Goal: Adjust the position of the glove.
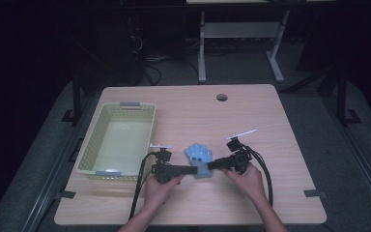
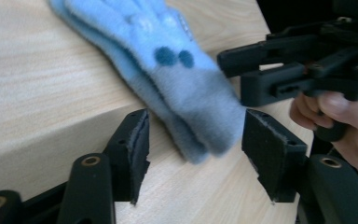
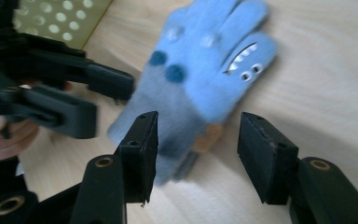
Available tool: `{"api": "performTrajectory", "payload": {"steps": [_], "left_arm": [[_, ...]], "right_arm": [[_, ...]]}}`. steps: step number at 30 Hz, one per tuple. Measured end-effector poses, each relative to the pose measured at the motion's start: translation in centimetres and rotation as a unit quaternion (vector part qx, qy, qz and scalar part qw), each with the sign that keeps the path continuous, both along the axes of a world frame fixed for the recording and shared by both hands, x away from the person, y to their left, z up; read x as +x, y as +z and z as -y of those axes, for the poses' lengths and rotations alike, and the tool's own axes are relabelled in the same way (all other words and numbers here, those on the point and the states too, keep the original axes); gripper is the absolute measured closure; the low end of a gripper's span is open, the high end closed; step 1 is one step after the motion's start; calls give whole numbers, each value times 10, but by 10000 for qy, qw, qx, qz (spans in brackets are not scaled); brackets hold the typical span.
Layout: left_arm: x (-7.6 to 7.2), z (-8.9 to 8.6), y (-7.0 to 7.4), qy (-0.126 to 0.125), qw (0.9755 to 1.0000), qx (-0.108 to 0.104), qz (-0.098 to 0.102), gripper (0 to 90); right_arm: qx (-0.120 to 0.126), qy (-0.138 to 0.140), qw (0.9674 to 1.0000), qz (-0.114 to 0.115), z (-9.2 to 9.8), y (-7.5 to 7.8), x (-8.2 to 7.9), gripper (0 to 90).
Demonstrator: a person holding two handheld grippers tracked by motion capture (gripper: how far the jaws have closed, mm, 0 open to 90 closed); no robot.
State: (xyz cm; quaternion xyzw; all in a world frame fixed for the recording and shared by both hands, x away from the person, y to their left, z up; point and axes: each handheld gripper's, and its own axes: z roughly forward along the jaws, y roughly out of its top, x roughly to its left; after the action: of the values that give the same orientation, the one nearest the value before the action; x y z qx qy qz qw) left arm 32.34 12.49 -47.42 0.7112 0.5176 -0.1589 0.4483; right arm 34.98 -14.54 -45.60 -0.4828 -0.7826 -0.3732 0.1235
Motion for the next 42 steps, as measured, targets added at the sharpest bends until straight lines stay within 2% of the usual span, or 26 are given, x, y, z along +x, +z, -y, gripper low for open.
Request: {"api": "performTrajectory", "payload": {"steps": [4, 6, 10, 12, 13, 15, 17, 19, 23, 33, 36, 40, 42], "left_arm": [[3, 0, -6, 52, 9997, -191, -126, 465], [4, 0, -7, 81, 9995, -244, -162, 472], [5, 2, -8, 121, 9993, -286, -199, 496], [6, 3, -9, 111, 9993, -292, -211, 514], [6, 3, -10, 84, 9993, -303, -194, 526], [7, 3, -11, 10, 9989, -381, -257, 534], [6, 4, -11, -38, 9992, -343, -195, 545], [6, 5, -11, -26, 9990, -352, -270, 563], [8, 4, -13, -87, 9989, -382, -274, 595], [10, 10, -14, -67, 9986, -416, -332, 623], [11, 10, -15, -59, 9982, -460, -387, 635], [13, 11, -17, -50, 9978, -499, -438, 664], [14, 11, -17, -73, 9979, -471, -434, 670]], "right_arm": [[11, -14, 10000, -80, -5, -1, -2, 493], [3, -33, 10000, -36, -6, -3, -1, 501], [-37, -82, 9999, -96, -8, -6, -1, 518], [-35, -85, 9999, -116, -8, -7, -1, 521], [14, -165, 9996, -238, -8, -8, -1, 531], [88, -220, 9994, -271, -7, -9, -2, 551], [115, -228, 9994, -247, -8, -10, -2, 560], [92, -237, 9993, -260, -10, -10, -3, 573], [78, -213, 9995, -207, -11, -11, -3, 586], [512, -385, 9974, -316, -7, -19, -9, 652], [550, -390, 9972, -325, -7, -20, -9, 664], [479, -406, 9977, -236, -9, -18, -10, 681], [525, -417, 9976, -186, -8, -19, -10, 691]]}}
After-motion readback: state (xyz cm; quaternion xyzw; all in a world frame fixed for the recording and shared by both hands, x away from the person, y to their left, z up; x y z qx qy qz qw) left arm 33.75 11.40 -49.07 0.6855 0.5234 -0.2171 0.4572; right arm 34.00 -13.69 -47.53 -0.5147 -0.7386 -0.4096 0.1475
